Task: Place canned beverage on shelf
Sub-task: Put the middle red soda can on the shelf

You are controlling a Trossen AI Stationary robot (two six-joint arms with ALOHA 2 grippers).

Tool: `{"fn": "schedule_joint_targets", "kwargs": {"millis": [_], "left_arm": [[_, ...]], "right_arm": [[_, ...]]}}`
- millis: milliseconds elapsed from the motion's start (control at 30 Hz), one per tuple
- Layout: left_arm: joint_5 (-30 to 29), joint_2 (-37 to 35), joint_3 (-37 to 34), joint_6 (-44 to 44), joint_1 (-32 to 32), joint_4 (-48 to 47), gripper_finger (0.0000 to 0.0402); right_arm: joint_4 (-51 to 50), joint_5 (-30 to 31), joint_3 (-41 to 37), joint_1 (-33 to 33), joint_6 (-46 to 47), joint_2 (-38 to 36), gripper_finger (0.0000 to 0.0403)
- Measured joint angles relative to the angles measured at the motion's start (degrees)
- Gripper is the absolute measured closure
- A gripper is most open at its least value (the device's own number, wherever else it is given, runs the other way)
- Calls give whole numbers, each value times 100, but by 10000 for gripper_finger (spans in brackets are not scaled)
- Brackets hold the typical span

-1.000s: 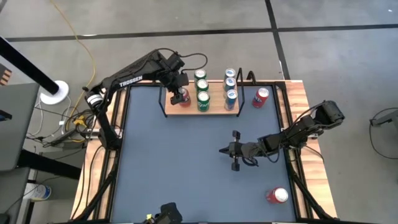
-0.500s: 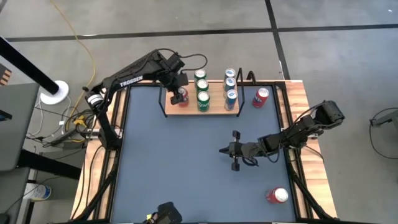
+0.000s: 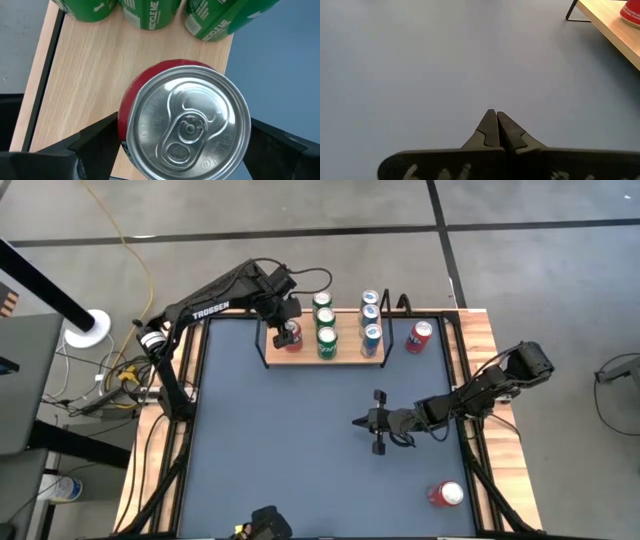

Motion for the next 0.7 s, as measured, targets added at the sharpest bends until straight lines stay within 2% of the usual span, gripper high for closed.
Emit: {"fn": "schedule_joint_targets", "kwargs": {"millis": [233,433,600,700], "left_arm": [[-146,-2,584,73,0,-627,56],[-590,-4,1398,-6,-1,-1388,55],[-107,-7,1919,-350,-110,-1705,55],[-61,-7,2071,-352,-373,-1785,61]], "right_arm": [[2,-2,0,-1,0,0,403],[0,-2,0,0,0,0,403],[0,-3,0,-1,0,0,403],[0,-4,0,0,0,0,403]]}}
